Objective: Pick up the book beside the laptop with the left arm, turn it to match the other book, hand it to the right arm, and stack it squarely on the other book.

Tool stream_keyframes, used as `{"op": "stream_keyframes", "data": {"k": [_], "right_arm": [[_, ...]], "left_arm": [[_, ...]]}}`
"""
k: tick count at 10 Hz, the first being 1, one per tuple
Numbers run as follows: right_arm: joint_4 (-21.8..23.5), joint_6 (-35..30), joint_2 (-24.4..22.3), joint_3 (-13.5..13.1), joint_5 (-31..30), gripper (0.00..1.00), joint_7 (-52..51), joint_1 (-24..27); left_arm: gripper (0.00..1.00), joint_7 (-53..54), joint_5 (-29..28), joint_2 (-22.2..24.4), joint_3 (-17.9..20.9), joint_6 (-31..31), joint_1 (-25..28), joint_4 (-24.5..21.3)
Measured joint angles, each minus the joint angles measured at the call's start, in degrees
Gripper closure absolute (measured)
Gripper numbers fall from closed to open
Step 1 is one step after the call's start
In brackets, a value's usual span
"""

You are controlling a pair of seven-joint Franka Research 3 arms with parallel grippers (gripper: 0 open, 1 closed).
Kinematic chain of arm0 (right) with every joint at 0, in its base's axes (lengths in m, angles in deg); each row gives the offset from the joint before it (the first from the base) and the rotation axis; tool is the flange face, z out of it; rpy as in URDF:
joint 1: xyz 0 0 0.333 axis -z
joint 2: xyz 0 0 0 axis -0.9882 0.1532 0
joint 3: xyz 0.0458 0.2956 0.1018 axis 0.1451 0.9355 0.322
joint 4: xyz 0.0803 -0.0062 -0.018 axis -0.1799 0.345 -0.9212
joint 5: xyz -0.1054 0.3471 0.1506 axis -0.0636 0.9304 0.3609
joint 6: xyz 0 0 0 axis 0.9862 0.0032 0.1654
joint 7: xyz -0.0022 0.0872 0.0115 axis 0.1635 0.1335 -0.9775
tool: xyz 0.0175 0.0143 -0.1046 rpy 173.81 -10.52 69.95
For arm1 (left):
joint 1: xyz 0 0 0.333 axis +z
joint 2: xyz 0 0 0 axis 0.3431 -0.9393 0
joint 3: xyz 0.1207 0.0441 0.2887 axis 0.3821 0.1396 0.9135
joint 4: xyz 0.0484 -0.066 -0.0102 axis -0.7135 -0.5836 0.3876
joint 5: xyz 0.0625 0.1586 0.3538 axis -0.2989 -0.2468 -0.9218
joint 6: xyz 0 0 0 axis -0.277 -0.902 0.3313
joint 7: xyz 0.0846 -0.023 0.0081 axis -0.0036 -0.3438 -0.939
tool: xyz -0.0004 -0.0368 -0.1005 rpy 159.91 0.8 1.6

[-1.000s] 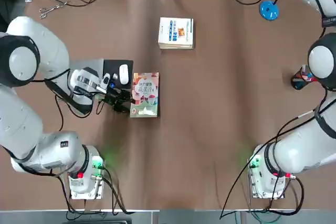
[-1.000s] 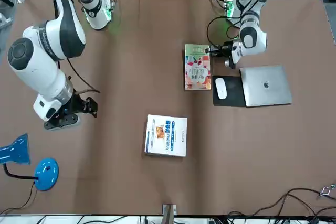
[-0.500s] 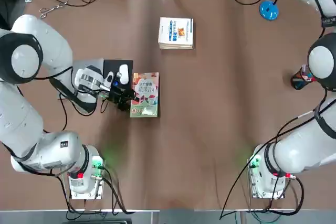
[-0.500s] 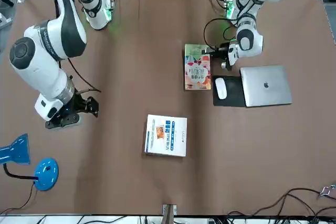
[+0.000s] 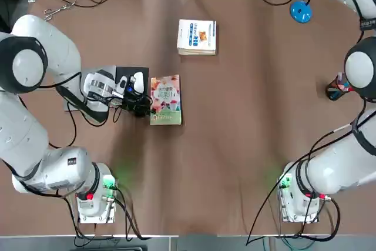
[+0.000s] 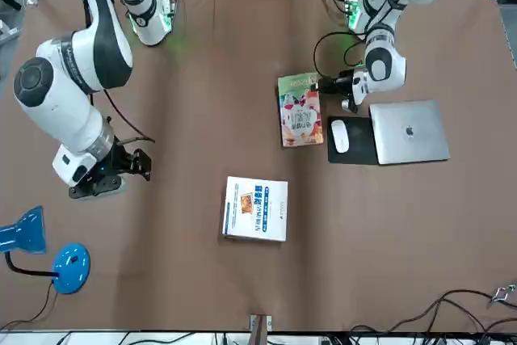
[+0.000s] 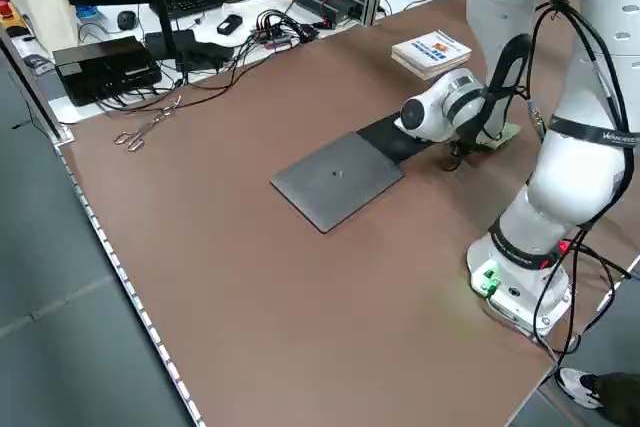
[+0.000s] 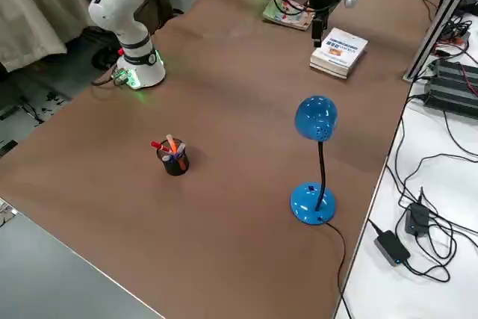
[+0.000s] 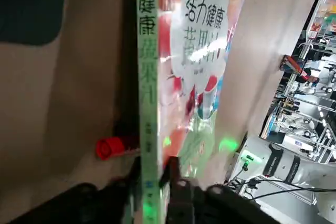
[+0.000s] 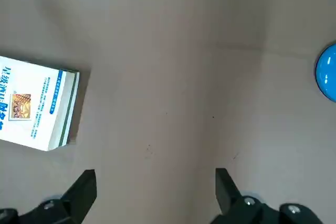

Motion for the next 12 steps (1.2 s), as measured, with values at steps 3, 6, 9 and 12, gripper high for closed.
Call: {"op": "stream_keyframes", "data": {"k": [3,6,9,12], "right_arm": [[0.0,0.0,0.0,0.0,0.0,0.00,0.0,0.0],[-0.4,0.0,0.0,0.0,-1.3,0.00,0.0,0.0],[-0.8,0.0,0.0,0.0,-1.7,0.00,0.0,0.0],[-0.8,-0.1,0.0,-0.2,-1.8,0.00,0.0,0.1]], "left_arm": [[0.84,1.1,0.0,1.2,0.0,0.2,0.0,1.2],[0.85,0.9,-0.2,6.8,0.1,1.2,0.3,5.1],[0.85,-0.8,-6.7,12.9,0.4,1.7,2.4,9.3],[0.85,-5.2,-18.2,15.8,0.4,0.8,4.7,15.9]]}}
